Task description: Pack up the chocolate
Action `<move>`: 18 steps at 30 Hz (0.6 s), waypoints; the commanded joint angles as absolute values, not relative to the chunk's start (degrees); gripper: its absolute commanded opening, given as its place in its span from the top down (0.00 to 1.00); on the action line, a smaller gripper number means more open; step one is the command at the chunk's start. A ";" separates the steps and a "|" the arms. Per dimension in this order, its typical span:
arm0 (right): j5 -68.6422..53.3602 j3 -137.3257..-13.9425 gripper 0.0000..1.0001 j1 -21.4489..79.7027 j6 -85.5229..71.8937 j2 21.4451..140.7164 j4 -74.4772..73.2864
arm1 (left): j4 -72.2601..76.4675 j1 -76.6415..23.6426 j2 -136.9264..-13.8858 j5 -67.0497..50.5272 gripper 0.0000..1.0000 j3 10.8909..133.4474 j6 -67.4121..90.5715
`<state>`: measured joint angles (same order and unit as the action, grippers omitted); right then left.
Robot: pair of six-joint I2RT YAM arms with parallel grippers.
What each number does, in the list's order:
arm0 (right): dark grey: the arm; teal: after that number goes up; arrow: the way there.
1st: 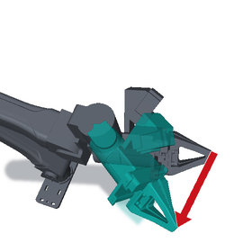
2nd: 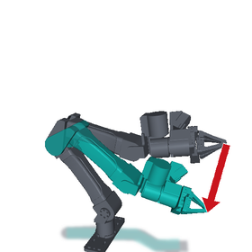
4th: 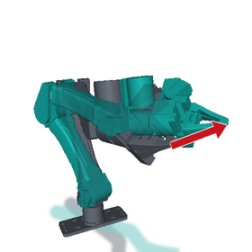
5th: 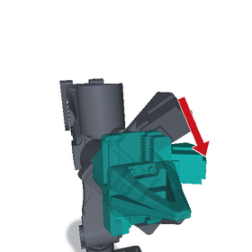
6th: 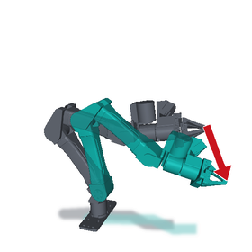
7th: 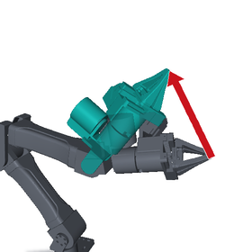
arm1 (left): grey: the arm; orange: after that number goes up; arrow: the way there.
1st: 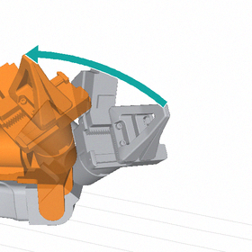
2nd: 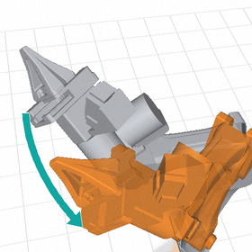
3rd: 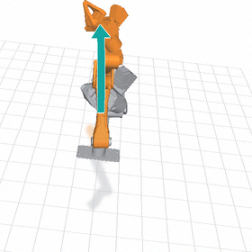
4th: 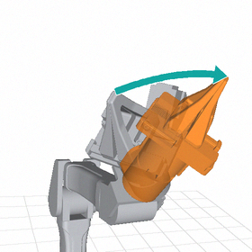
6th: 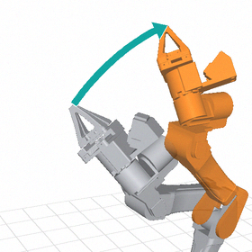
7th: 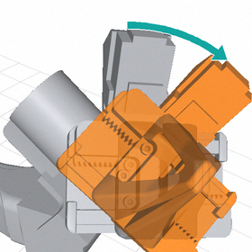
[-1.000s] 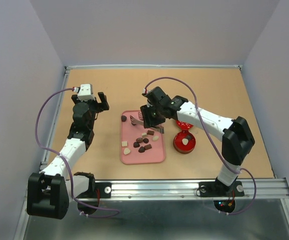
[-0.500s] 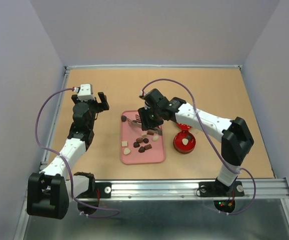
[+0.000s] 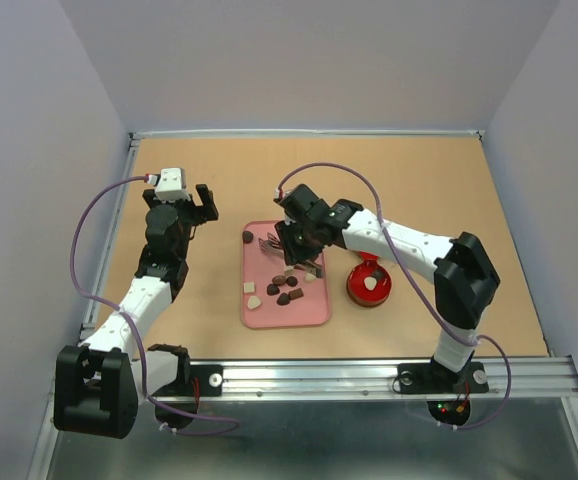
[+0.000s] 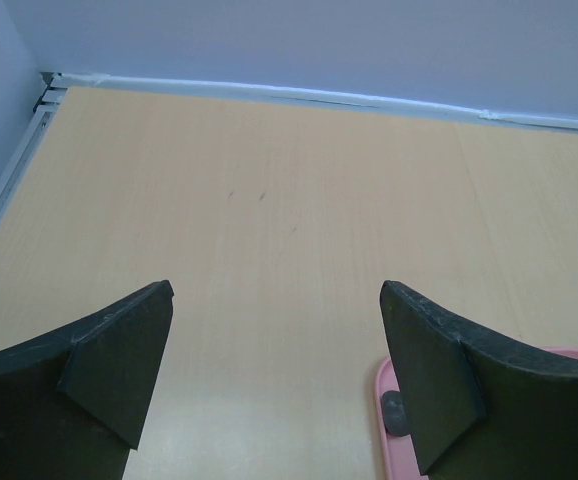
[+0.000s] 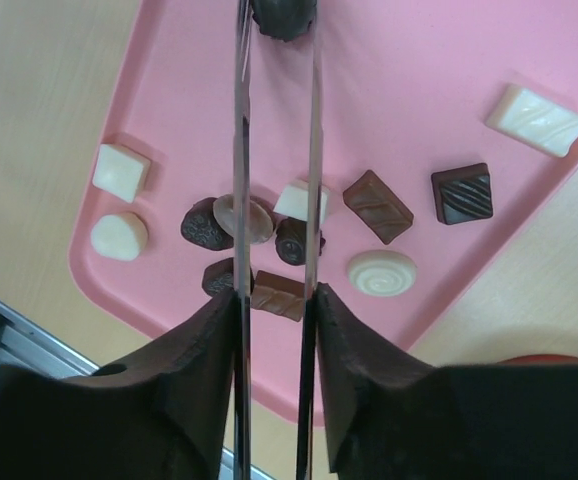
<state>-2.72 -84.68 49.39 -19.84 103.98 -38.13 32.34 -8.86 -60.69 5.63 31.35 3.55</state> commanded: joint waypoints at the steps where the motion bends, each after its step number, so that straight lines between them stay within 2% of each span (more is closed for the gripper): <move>1: -0.26 -87.01 0.66 50.10 -18.72 104.15 -37.35 | 34.98 -8.53 -59.24 5.80 0.04 31.29 3.60; 4: 1.58 -87.36 0.69 50.10 -18.37 103.89 -38.67 | 34.98 -8.53 -59.15 5.80 0.04 31.29 3.69; 18: 3.61 -86.67 0.70 50.10 -19.68 94.84 -39.37 | 34.98 -8.53 -58.97 6.15 0.04 31.11 3.52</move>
